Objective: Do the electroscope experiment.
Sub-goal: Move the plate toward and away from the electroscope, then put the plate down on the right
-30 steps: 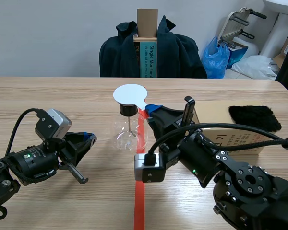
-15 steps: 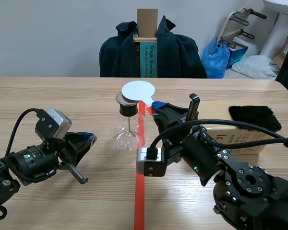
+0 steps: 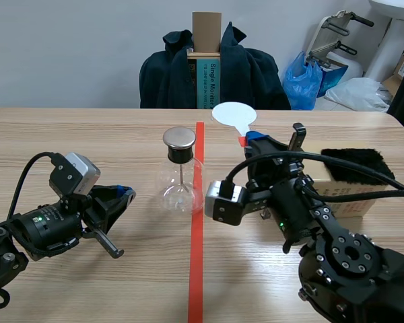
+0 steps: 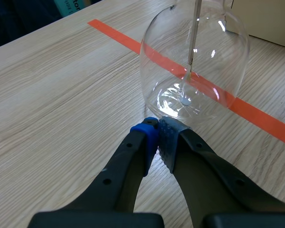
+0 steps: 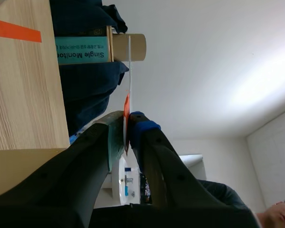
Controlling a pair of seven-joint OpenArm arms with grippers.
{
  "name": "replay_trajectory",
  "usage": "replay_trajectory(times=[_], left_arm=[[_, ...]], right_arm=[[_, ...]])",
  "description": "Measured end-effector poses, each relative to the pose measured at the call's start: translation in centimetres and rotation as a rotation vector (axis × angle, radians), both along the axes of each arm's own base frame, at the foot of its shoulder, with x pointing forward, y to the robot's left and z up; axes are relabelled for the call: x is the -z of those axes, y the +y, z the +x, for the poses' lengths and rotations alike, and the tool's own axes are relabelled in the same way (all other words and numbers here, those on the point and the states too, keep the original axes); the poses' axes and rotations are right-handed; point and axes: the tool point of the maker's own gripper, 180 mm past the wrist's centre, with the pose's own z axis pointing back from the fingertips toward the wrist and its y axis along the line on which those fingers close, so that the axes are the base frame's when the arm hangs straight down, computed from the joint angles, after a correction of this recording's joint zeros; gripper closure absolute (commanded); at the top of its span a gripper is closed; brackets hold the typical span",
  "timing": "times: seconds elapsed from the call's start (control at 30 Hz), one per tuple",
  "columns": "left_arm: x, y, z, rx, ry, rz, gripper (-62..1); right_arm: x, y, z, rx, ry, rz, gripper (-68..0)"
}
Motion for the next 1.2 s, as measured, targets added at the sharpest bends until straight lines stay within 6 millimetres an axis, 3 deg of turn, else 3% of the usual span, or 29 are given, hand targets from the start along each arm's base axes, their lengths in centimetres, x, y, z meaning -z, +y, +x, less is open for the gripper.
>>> replay_trajectory(times=[0.33, 0.47, 0.73, 0.87, 0.97, 1.2], left_arm=[[0.0, 0.0, 0.0, 0.000, 0.000, 0.000, -3.2], [0.0, 0.0, 0.0, 0.000, 0.000, 0.000, -3.2], [0.0, 0.0, 0.0, 0.000, 0.000, 0.000, -3.2], [0.0, 0.0, 0.0, 0.000, 0.000, 0.000, -3.2], [0.0, 0.0, 0.0, 0.000, 0.000, 0.000, -3.2], [0.1, 0.1, -0.1, 0.001, 0.003, 0.003, -3.2]], right_arm=[[-0.7, -1.3, 0.4, 0.042, -0.011, 0.016, -0.7], [-2.9, -2.3, 0.3, 0.052, -0.061, 0.033, -0.6], [-9.3, -4.0, 0.1, 0.096, -0.203, 0.122, -0.6], [-10.9, -5.0, -0.6, 0.113, -0.237, 0.131, -0.6], [-9.9, -5.6, -1.6, 0.107, -0.218, 0.081, -0.6], [-5.3, -8.0, -4.2, 0.160, -0.074, 0.026, -0.6]])
